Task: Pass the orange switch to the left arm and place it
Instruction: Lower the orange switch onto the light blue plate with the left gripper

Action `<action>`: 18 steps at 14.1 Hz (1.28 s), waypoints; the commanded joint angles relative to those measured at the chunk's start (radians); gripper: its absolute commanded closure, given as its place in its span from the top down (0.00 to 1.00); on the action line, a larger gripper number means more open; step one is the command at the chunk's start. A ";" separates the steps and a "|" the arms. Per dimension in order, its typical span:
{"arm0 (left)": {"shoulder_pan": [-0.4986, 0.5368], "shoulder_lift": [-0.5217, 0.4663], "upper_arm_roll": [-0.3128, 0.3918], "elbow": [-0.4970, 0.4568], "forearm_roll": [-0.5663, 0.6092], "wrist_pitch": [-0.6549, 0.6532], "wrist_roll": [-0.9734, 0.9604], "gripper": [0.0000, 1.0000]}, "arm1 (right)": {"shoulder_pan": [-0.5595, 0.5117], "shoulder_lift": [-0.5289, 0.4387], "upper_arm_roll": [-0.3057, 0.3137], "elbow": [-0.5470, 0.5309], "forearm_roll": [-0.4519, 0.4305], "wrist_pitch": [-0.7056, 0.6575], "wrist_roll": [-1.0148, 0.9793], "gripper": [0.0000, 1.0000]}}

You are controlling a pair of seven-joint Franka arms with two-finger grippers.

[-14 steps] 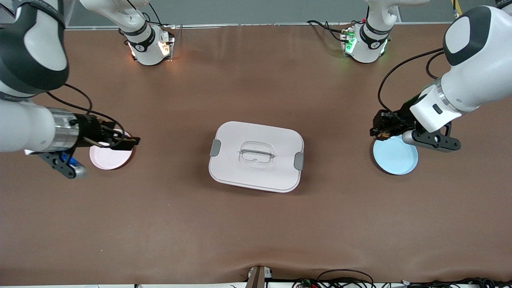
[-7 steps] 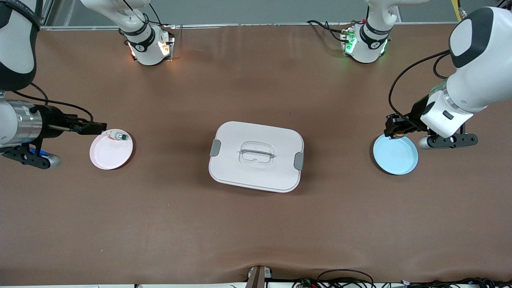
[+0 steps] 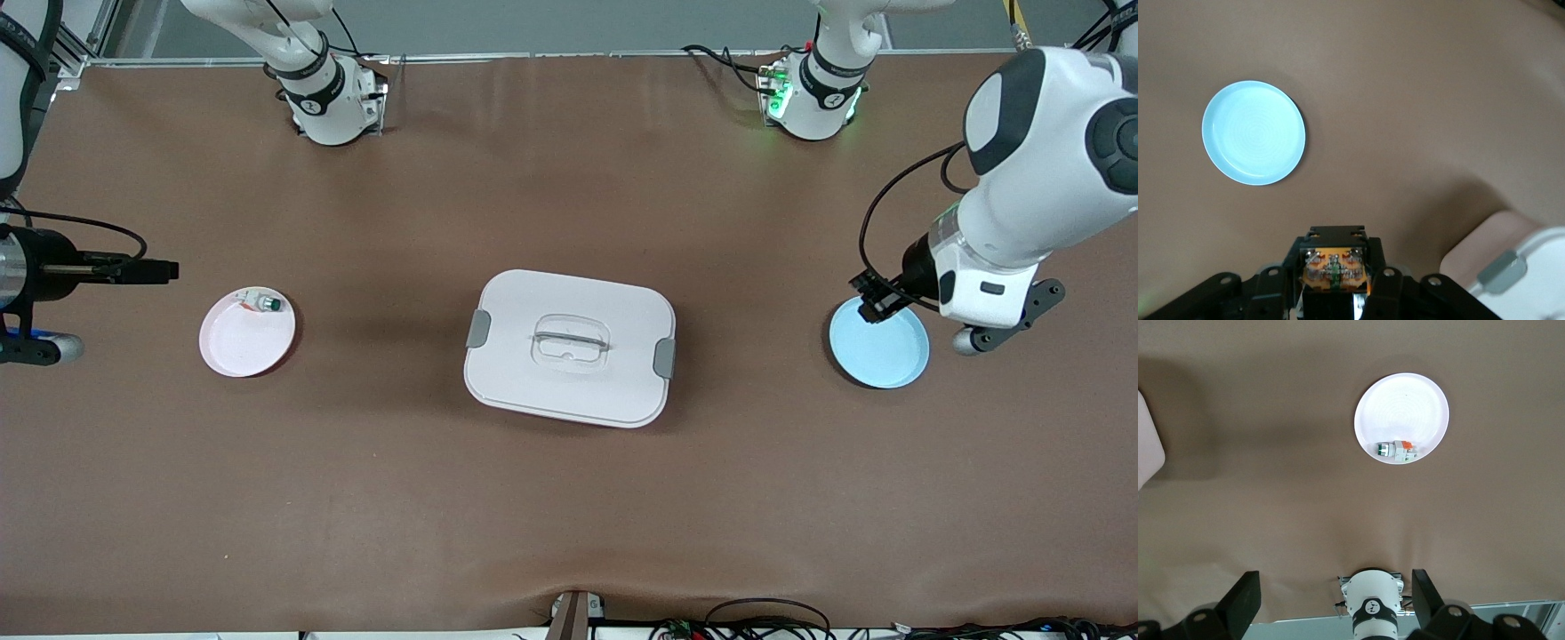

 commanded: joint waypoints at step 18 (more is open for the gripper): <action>0.137 0.060 0.000 -0.319 0.100 0.397 -0.417 0.00 | -0.005 -0.076 0.015 0.003 -0.059 0.065 -0.031 1.00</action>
